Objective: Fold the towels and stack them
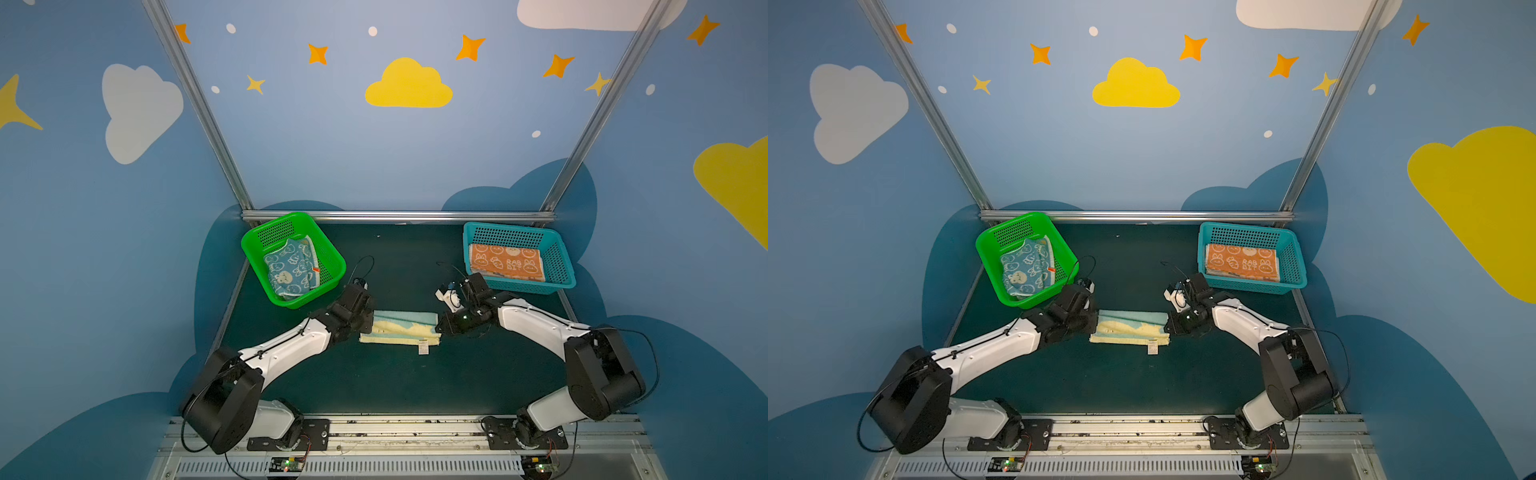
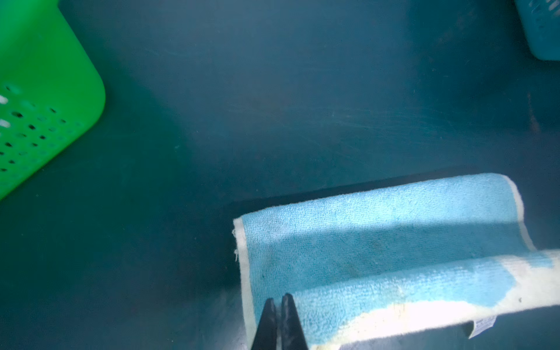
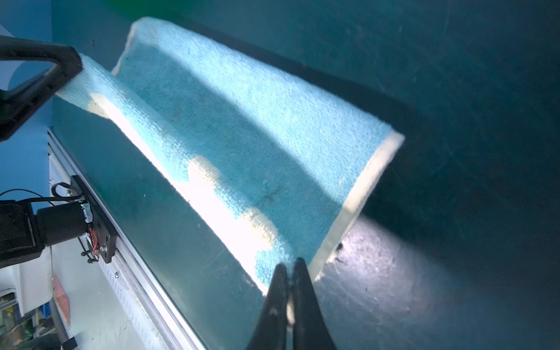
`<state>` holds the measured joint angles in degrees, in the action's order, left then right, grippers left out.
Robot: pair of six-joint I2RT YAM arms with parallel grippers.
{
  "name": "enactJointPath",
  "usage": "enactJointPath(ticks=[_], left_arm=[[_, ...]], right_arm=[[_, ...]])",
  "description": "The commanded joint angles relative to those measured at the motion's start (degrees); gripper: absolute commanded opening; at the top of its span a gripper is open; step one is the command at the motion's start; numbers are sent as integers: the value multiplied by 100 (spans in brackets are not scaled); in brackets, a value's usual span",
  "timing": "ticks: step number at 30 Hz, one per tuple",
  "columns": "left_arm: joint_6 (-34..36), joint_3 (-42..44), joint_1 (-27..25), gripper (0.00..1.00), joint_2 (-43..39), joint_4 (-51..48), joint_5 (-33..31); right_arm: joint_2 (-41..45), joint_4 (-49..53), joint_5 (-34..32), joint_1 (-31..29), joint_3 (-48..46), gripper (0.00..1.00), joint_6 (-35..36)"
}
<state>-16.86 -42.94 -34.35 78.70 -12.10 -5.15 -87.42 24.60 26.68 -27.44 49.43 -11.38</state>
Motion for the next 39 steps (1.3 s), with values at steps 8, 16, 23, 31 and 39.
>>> enactJointPath(ticks=[8,16,23,31,39], left_arm=[[-306,356,-208,20,317,261,-153],[-512,780,-256,53,-499,39,-264],[-487,770,-265,53,-1015,-100,-369],[-440,445,-274,52,-726,193,-73],[-568,130,-274,52,73,415,155]], right_arm=[[-351,93,15,-87,-119,12,-221],[351,363,-337,-91,-429,31,-566],[972,300,-436,-134,-338,32,-791],[713,-109,-244,-393,-96,31,-1028],[464,-454,-971,-300,-267,52,-1788]])
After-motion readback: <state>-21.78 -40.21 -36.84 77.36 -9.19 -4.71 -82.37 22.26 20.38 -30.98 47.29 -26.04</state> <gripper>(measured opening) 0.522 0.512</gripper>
